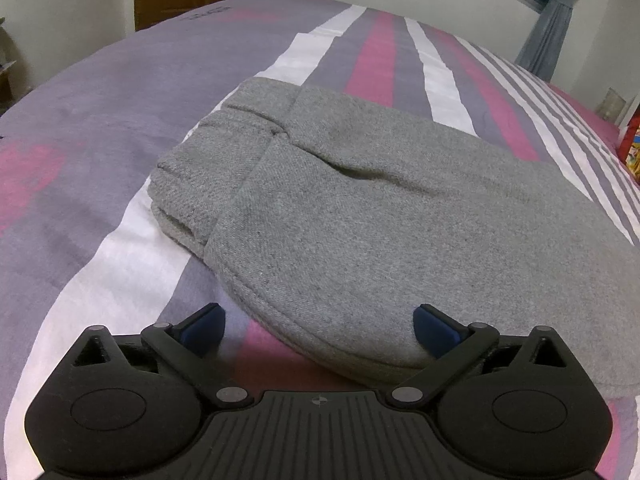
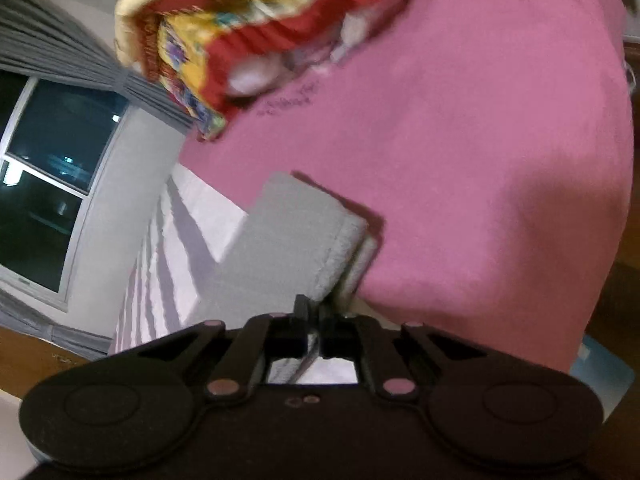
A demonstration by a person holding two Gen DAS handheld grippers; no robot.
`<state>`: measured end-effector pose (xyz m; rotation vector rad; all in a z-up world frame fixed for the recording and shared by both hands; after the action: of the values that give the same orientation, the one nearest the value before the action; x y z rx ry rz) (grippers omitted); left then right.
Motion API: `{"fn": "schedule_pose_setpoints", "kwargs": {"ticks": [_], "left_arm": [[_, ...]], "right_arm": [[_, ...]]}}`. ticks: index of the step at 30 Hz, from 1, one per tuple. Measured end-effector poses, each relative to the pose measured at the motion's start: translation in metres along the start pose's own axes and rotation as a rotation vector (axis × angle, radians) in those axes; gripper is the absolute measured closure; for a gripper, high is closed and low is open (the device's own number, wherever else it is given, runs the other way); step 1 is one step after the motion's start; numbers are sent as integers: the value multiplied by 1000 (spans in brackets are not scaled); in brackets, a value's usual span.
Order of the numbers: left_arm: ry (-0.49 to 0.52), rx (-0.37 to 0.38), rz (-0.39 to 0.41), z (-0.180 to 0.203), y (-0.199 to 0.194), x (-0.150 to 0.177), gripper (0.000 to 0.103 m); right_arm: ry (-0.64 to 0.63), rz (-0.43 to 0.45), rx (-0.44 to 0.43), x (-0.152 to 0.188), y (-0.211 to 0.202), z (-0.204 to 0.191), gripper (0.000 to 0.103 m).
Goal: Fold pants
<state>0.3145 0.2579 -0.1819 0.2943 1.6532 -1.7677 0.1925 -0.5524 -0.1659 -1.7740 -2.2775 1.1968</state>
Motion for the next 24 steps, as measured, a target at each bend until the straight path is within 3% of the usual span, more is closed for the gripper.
{"fn": "schedule_pose_setpoints", "kwargs": {"ticks": [1,3,5,6,8,9,10,15,17,18,20,24], "left_arm": [[-5,2,1,0,-3,-1,2],[-28,23,62,-5,-18,-3,2],[-89,69,138,-16,-33,0,2],[-147,101,171,-25,-40,1,2],[-269,167,191,-45,-46,5,16],[-319,194,187,-53,-45,6,31],[-357,218,175,-59,-43,6,36],[-423,278,144,-65,-25,-3,37],[-435,254,133,-66,-16,-9,74],[-454,231,124,-69,-12,-12,85],[-508,249,122,-74,-3,-14,85],[-409,223,85,-65,12,-6,82]], "right_arm": [[-18,5,-1,-2,-3,-5,92],[-40,29,-17,-4,-16,-13,64],[-66,55,-38,-4,-29,-18,43],[-80,64,-48,-3,-34,-19,39],[-101,59,-60,0,-38,-17,39],[-108,48,-63,3,-38,-15,39],[-111,37,-60,6,-36,-12,39],[-57,15,-50,12,-23,-2,39],[-22,17,-60,12,-18,0,38],[-8,18,-64,12,-17,0,38],[12,26,-73,10,-14,2,38],[72,42,-120,6,-10,9,35]]}}
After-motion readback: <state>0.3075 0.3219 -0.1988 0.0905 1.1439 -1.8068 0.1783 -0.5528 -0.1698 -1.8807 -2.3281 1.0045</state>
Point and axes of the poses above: each gripper's, at about its wrist camera, not at the fingertips, and y roughly the way its jaws point, z to its right, x to its underside, the point moved 4 cm from there along y, roughly the way its jaws point, and after that the axes turned 1 degree about -y, right-handed, at the moved point
